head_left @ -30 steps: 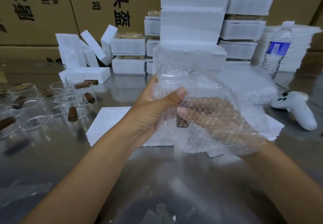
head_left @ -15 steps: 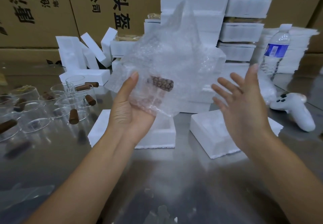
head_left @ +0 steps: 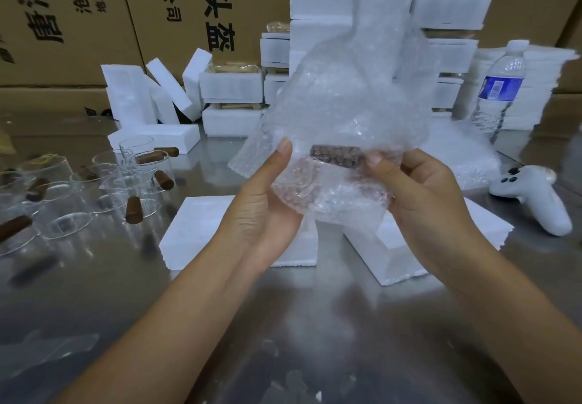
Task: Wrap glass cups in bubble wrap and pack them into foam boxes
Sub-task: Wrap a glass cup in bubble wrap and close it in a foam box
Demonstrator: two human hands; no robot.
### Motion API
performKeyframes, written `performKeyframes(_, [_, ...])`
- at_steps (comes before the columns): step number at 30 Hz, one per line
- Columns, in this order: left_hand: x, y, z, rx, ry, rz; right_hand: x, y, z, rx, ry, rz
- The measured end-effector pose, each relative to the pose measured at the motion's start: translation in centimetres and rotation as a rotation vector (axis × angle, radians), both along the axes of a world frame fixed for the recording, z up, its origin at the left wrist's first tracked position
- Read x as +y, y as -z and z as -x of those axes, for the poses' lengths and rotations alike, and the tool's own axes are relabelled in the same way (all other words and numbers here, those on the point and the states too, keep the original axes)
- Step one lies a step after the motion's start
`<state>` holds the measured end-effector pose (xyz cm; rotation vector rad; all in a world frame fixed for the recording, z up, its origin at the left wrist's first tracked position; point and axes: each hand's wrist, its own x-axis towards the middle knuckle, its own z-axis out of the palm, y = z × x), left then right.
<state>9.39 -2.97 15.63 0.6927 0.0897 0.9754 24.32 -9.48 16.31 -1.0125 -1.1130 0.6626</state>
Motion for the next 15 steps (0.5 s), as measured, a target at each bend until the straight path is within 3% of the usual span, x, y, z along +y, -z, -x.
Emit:
performKeyframes(9, [0.04,-0.09,0.09,0.333,-0.299,-0.167,-0.14,-0.57,-0.28,0.116,0.074,-0.054])
performKeyframes(15, [0.25,0.14,0.21,0.386,-0.410,-0.283,-0.04,-0.71,-0.05,0.106,0.092,0.014])
